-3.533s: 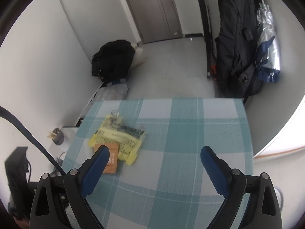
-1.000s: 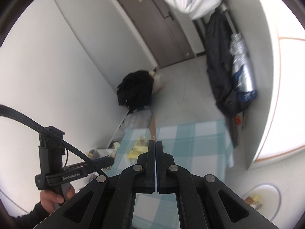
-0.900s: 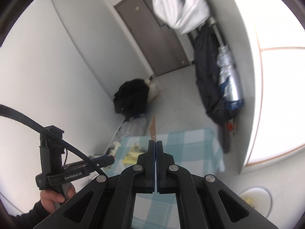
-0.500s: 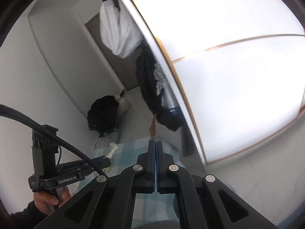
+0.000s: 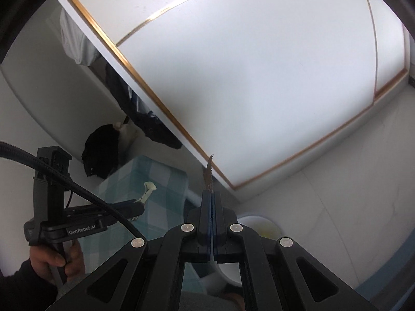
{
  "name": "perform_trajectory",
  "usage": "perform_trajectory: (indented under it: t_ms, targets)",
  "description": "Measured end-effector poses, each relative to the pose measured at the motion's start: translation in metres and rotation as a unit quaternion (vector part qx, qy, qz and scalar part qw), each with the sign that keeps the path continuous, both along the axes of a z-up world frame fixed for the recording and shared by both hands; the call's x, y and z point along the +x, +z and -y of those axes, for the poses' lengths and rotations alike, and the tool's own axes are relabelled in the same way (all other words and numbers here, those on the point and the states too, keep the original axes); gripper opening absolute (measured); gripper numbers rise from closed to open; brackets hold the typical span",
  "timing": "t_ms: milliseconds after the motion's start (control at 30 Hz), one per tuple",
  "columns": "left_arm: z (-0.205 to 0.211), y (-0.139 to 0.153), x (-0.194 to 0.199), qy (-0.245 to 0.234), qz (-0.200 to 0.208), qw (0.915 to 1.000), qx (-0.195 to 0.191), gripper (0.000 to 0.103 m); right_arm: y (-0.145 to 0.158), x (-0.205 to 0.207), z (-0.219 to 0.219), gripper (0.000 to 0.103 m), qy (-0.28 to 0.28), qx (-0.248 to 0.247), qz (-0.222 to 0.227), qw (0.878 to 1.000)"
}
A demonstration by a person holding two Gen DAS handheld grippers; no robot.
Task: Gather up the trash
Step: 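Carry the wrapper and orange sachet with both grippers over the white bin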
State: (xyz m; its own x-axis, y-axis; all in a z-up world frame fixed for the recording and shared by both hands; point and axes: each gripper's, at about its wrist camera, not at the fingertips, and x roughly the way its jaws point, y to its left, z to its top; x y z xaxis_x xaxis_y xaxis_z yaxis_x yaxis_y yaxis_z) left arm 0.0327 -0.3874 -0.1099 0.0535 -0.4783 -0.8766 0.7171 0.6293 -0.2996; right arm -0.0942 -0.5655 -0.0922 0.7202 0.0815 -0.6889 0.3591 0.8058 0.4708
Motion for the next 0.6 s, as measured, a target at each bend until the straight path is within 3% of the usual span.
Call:
perform_trajectory:
  t_ms: [167,400,600]
  targets:
    - [0.02,-0.04,0.0,-0.016,-0.035,0.9986,0.035,0.012,-0.052,0.002,0.009,0.0,-0.019,0.029,-0.042,0.999]
    - [0.044,-0.084,-0.007,-0.062,-0.084,0.9904,0.09,0.012,-0.117,0.004,0.009,0.0,-0.026,0.072,-0.089,0.993]
    - [0.062,-0.116,-0.009,-0.085,-0.106,0.9803,0.143,0.012,-0.151,-0.003,0.012,0.0,-0.029,0.111,-0.115,0.987]
